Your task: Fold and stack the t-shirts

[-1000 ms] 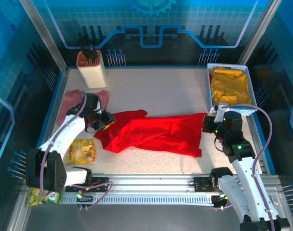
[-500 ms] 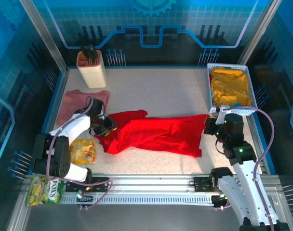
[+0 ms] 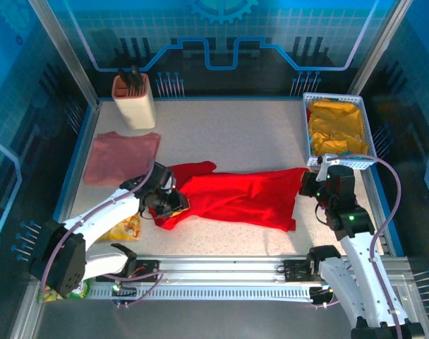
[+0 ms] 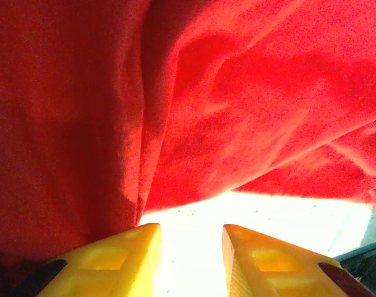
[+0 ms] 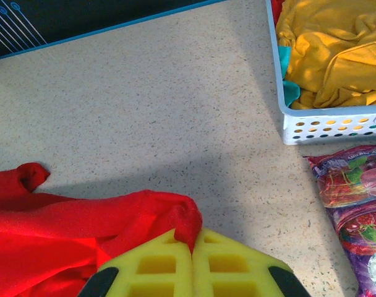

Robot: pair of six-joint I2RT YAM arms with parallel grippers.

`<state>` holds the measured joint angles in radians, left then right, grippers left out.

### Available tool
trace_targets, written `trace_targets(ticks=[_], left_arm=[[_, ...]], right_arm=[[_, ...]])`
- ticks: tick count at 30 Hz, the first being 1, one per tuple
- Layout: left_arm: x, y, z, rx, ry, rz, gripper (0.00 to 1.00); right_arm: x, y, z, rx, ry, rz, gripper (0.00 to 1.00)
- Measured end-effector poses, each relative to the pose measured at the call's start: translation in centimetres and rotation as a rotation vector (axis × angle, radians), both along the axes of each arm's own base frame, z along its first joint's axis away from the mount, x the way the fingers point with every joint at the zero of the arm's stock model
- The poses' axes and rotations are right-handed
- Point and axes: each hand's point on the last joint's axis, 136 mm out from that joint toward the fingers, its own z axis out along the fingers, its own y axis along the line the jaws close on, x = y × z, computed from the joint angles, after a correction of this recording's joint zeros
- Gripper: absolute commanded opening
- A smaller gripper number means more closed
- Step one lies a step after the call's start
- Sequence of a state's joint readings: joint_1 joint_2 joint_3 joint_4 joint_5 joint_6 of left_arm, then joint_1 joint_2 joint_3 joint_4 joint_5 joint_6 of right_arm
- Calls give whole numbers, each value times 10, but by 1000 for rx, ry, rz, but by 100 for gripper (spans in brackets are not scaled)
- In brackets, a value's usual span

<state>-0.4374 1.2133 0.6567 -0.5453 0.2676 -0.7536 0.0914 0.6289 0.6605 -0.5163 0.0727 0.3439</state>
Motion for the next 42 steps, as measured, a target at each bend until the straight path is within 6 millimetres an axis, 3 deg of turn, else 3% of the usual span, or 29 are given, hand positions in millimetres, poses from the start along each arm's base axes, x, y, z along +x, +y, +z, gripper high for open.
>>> trace_targets(ticks=[3, 6, 9, 13, 15, 17, 22, 25, 29, 30, 35, 42], left_arm=[[-4, 8, -1, 40, 21, -6, 34], [15, 22, 15, 45, -16, 37, 44], [54, 30, 51, 37, -131, 59, 55], [106, 16, 93, 29, -281, -17, 59], [119, 12, 92, 39, -305, -58, 59], [123, 10, 76, 62, -281, -99, 59], [117, -4, 31, 136, -199, -225, 60], [106, -22, 15, 170, -181, -317, 52], [97, -32, 0, 216, -162, -376, 12], [97, -31, -1, 230, -165, -379, 6], [85, -32, 2, 295, -197, -371, 0], [14, -70, 41, 279, -319, -477, 0]], right_arm=[[1, 0, -1, 0, 5, 0, 0], [2, 0, -1, 0, 1, 0, 0], [2, 0, -1, 3, 3, -2, 0], [2, 0, -1, 6, 3, -4, 0], [2, 0, -1, 5, 3, -4, 0], [2, 0, -1, 5, 3, -4, 0], [2, 0, -1, 6, 5, -4, 0], [4, 0, -2, 7, 7, -4, 0], [5, 0, -3, 13, 10, -9, 0], [5, 0, -2, 13, 8, -9, 0], [6, -1, -2, 13, 5, -14, 0], [6, -1, -2, 13, 5, -15, 0]])
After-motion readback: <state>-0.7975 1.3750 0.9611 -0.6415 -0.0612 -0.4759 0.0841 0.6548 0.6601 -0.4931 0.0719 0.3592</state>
